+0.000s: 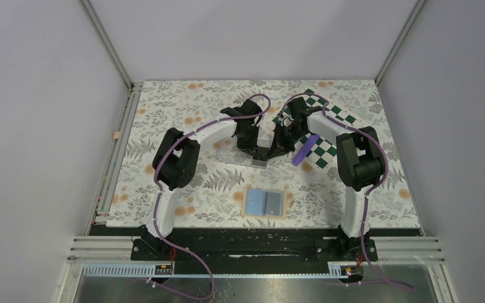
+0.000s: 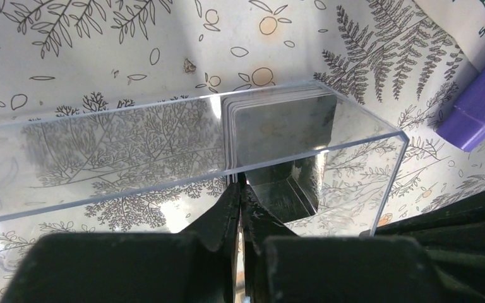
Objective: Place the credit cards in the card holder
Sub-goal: Pick up the credit card from the storage box.
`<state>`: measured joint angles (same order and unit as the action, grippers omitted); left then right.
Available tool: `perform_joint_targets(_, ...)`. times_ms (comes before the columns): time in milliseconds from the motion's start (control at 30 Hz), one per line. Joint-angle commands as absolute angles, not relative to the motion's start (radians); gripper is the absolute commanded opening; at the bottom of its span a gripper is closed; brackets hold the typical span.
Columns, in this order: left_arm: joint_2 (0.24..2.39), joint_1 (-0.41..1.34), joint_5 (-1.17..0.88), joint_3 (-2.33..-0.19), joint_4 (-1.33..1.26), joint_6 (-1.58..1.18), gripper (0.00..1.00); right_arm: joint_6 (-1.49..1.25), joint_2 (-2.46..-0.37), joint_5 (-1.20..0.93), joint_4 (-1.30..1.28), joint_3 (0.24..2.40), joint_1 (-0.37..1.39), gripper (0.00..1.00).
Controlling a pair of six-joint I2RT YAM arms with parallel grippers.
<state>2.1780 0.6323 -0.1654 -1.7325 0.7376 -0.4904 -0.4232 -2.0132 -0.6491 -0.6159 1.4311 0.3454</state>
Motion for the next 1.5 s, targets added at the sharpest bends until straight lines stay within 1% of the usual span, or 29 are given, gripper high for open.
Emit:
perform_joint_targets(0, 2.094, 0.648, -0.226, -1.722, 0.691, -0.504, 0.03, -0.4, -2.041, -0.635, -0.641, 1.416, 0.354, 0.08)
perform_joint_targets(333, 2.08, 0.656, -0.195, -1.706, 0.692, -0.501, 0.07, -0.4, -2.041, -0.635, -0.642, 1.413, 0.355, 0.08)
perform_joint_targets(367, 2.081, 0.657, -0.185, -1.705, 0.696, -0.501, 0.1, -0.401, -2.041, -0.635, -0.641, 1.413, 0.355, 0.08)
perform_joint_targets(533, 2.098, 0.656, -0.092, -1.72, 0.755, -0.502, 0.34, -0.399, -2.041, -0.637, -0.642, 1.413, 0.354, 0.08)
perform_joint_targets(633, 2.123, 0.656, -0.08, -1.731, 0.778, -0.497, 0.36, -0.4, -2.041, -0.637, -0.643, 1.413, 0.355, 0.08)
perform_joint_targets(700, 2.14, 0.656, -0.094, -1.732, 0.778, -0.497, 0.36, -0.399, -2.042, -0.638, -0.641, 1.413, 0.354, 0.08)
perform_joint_targets(800, 2.167, 0.656, -0.115, -1.738, 0.776, -0.5, 0.31, -0.399, -2.043, -0.639, -0.643, 1.411, 0.355, 0.08)
perform_joint_targets(933, 2.184, 0.657, -0.138, -1.741, 0.763, -0.501, 0.24, -0.399, -2.042, -0.638, -0.642, 1.41, 0.355, 0.08)
perform_joint_targets(1100, 2.182, 0.661, -0.145, -1.746, 0.763, -0.5, 0.12, -0.399, -2.045, -0.638, -0.641, 1.409, 0.354, 0.08)
perform_joint_targets(1300, 2.165, 0.671, -0.143, -1.758, 0.764, -0.5, 0.02, -0.399, -2.044, -0.638, -0.641, 1.41, 0.354, 0.08)
perform_joint_targets(1467, 2.159, 0.679, -0.159, -1.775, 0.764, -0.501, 0.01, -0.4, -2.043, -0.639, -0.642, 1.409, 0.355, 0.08)
